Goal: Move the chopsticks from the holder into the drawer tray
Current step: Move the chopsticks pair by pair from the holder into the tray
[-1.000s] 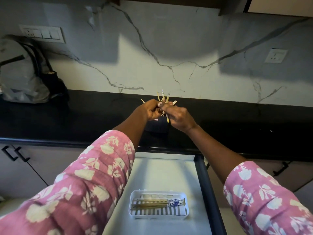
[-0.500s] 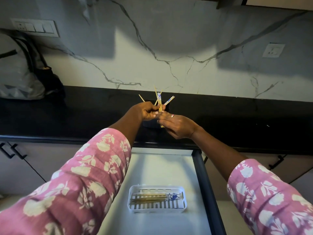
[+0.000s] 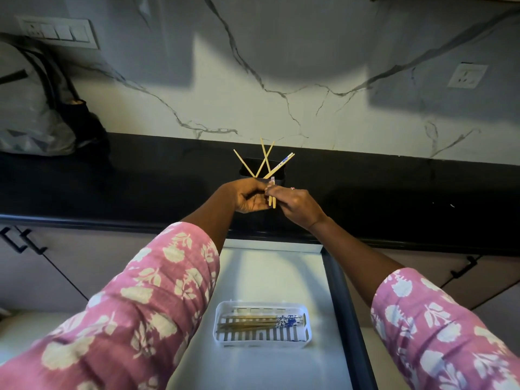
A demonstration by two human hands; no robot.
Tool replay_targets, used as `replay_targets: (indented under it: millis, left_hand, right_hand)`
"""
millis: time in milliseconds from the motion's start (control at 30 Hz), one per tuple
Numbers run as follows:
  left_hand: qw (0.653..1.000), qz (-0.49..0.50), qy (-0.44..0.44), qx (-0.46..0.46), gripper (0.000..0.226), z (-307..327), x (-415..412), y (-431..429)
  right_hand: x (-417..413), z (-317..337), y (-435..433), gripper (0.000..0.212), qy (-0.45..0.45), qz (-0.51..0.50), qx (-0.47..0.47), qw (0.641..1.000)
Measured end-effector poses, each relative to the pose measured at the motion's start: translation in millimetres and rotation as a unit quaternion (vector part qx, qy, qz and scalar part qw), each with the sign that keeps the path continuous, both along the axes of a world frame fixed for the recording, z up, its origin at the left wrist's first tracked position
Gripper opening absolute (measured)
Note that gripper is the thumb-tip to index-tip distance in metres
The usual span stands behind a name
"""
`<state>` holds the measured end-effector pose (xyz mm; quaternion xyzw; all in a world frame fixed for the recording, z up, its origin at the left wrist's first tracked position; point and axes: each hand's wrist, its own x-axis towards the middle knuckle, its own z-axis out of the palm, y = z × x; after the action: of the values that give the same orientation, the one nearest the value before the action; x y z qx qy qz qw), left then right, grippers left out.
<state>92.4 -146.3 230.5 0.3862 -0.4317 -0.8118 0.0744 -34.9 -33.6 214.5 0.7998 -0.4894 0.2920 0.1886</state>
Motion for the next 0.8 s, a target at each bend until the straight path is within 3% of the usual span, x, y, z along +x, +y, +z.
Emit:
replay_targets:
  millis: [100,200,267,333,467,567,633,700,800]
  left_hand:
    - [0.995,-0.001,-0.079,-0.058,0.040,-24.6,10.6,-5.9]
    - [0.981,0.050,-0.144,-0.118,0.036,-57.2,19.9,-10.7]
    - [0.963,0.100,-0.178,-0.178,0.036,-76.3,25.9,-16.7]
    - [0.926,0.086,-0.250,-0.270,0.042,-89.2,32.8,-24.4]
    - [0.840,0.020,-0.344,-0.419,0.043,-104.7,44.5,-32.0]
    - [0.788,-0.017,-0.382,-0.482,0.047,-121.8,52.2,-40.2]
    - [0.758,-0.049,-0.405,-0.509,0.052,-133.3,55.7,-45.4]
    - [0.737,-0.078,-0.427,-0.517,0.057,-142.7,59.1,-48.2]
    - [0.739,-0.114,-0.455,-0.484,0.063,-158.3,62.2,-53.4]
  right_hand:
    - [2.8,-12.8,-3.8,0.023,-0.059,-0.053,0.001,0.997]
    - [8.0,-27.5,-2.0,0.025,-0.118,-0.051,0.034,0.991]
    - [10.9,-40.2,-2.5,0.022,-0.165,-0.056,0.089,0.981]
    - [13.1,-54.9,-2.7,0.024,-0.183,-0.075,0.131,0.972]
    - [24.2,-82.7,2.3,0.025,-0.126,-0.111,0.227,0.959]
    - [35.2,-104.4,4.8,0.035,-0.028,-0.112,0.211,0.971]
    - [43.1,-112.6,6.4,0.029,0.029,-0.099,0.201,0.974]
    - [53.0,-116.8,11.6,0.004,0.064,-0.091,0.203,0.973]
    - [67.1,-131.8,18.7,0.012,0.113,-0.074,0.238,0.962]
